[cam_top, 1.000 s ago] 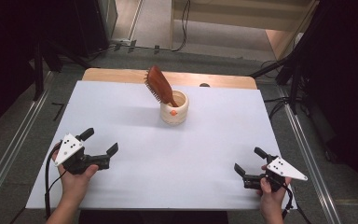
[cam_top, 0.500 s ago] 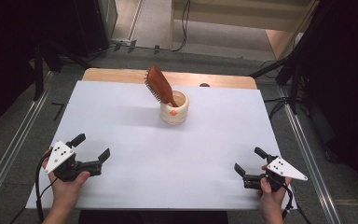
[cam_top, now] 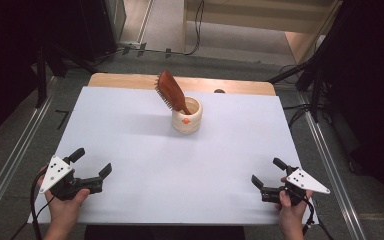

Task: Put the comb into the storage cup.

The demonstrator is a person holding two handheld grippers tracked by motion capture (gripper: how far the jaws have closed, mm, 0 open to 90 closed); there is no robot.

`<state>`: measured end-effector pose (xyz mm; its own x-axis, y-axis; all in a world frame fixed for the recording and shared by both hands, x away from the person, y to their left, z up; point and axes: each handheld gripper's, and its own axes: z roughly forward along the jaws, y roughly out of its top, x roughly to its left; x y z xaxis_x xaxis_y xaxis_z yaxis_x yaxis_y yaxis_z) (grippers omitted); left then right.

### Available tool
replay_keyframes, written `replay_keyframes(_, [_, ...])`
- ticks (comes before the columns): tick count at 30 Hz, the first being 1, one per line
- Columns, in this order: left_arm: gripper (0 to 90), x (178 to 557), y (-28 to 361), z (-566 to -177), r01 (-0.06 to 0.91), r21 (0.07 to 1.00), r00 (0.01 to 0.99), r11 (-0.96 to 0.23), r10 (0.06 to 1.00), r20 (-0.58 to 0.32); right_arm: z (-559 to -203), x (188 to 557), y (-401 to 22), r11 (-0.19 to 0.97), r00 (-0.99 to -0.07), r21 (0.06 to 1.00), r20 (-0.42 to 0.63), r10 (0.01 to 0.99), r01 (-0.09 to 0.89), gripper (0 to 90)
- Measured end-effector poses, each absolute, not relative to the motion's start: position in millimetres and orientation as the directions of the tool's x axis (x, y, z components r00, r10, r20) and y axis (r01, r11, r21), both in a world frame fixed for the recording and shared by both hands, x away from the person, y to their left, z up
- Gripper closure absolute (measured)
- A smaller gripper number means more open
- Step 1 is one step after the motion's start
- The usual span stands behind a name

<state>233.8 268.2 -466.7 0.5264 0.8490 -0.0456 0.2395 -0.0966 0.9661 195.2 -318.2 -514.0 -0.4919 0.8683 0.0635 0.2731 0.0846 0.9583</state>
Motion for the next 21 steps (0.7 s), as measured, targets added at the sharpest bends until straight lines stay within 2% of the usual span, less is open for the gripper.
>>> replay_keyframes(21, [0.0, 221, 287, -474, 0.248, 0.963, 0.507, -0.109, 0.861, -0.034, -514, 195, -318, 0.084, -0.490, 0.958, 0.063, 0.869, 0.273, 0.0])
